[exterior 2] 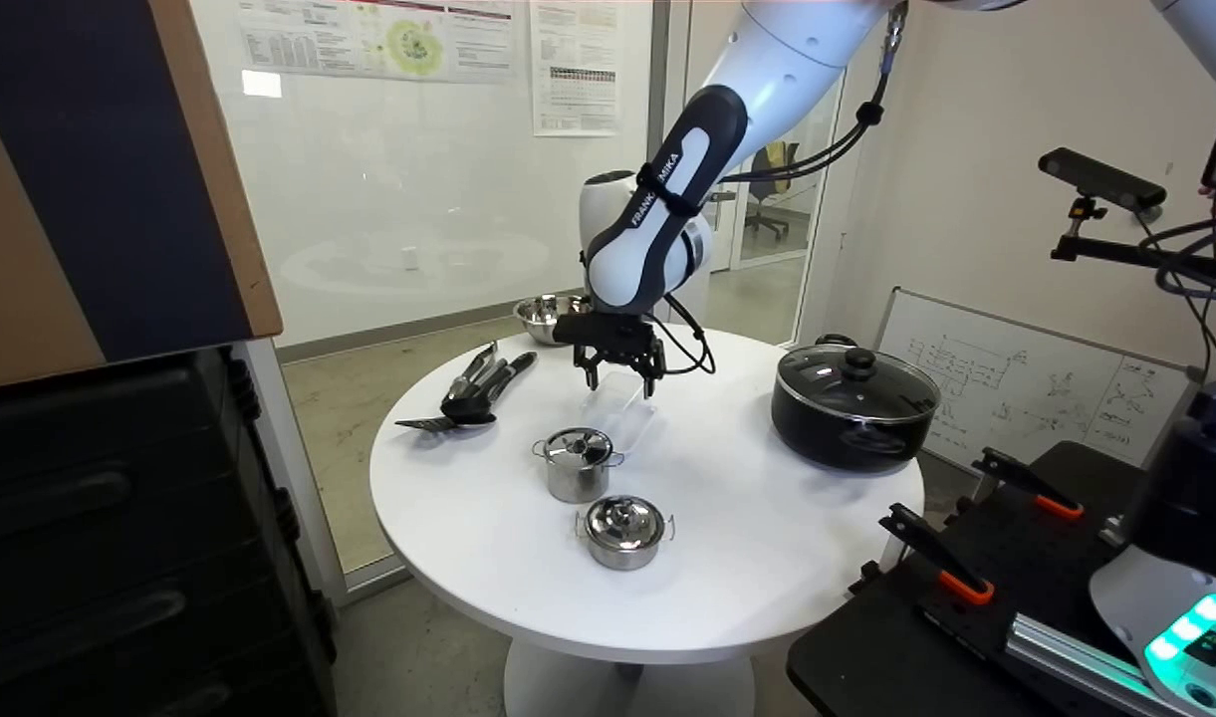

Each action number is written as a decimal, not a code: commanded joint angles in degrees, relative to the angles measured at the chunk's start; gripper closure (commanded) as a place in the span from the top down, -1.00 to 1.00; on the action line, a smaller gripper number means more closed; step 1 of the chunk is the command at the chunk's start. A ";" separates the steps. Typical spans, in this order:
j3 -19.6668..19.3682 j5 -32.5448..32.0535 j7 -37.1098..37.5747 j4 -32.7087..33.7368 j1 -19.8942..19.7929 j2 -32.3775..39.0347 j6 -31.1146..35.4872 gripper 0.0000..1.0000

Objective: Put the clear box on the table

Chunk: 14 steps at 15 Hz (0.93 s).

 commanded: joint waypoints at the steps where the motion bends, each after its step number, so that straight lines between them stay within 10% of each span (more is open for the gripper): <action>1: -1.08 0.92 1.19 2.23 1.22 1.70 -0.82 1.00; 14: -0.82 0.81 0.73 1.84 1.41 1.31 0.49 1.00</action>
